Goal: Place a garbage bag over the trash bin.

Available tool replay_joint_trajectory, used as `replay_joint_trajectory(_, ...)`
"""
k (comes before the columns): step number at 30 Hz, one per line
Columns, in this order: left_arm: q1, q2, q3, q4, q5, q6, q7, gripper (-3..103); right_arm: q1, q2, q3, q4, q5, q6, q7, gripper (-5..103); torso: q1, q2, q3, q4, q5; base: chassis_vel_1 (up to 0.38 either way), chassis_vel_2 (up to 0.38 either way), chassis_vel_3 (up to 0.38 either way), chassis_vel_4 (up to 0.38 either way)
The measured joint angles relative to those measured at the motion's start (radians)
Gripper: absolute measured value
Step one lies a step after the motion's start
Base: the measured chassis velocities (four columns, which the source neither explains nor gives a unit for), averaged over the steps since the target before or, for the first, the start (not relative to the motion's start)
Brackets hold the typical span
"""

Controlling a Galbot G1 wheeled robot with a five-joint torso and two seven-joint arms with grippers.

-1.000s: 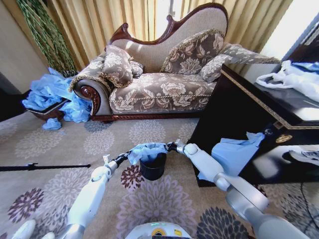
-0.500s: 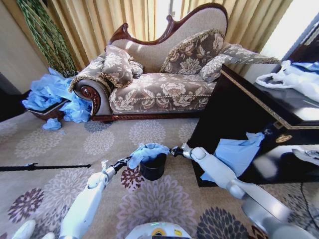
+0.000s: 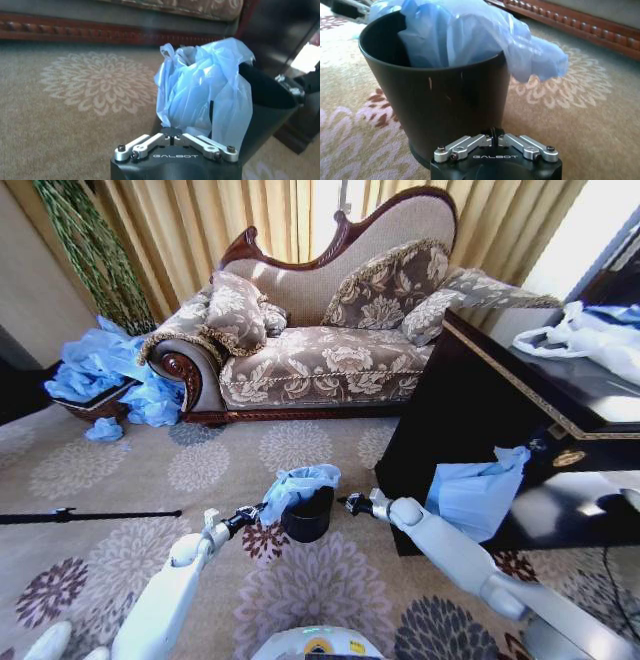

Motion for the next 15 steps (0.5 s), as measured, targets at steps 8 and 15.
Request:
replay_joint_trajectory(8, -0.023, 0.003, 0.001, 0.012, -0.003, -0.013, -0.004, 20, -0.097, -0.058, 0.129, 0.130, 0.052, -0.030, 0.136, 14, 0.000, 0.000, 0.000, -0.0001, 0.0002, 0.000, 0.000, 0.000, 0.000)
replay_joint_trajectory(15, -0.029, 0.008, 0.005, 0.019, -0.016, -0.019, -0.005, 42, -0.154, -0.083, 0.253, 0.214, 0.134, -0.027, 0.205, 36, 0.000, 0.000, 0.000, -0.0001, 0.0000, 0.000, 0.000, 0.000, 0.000)
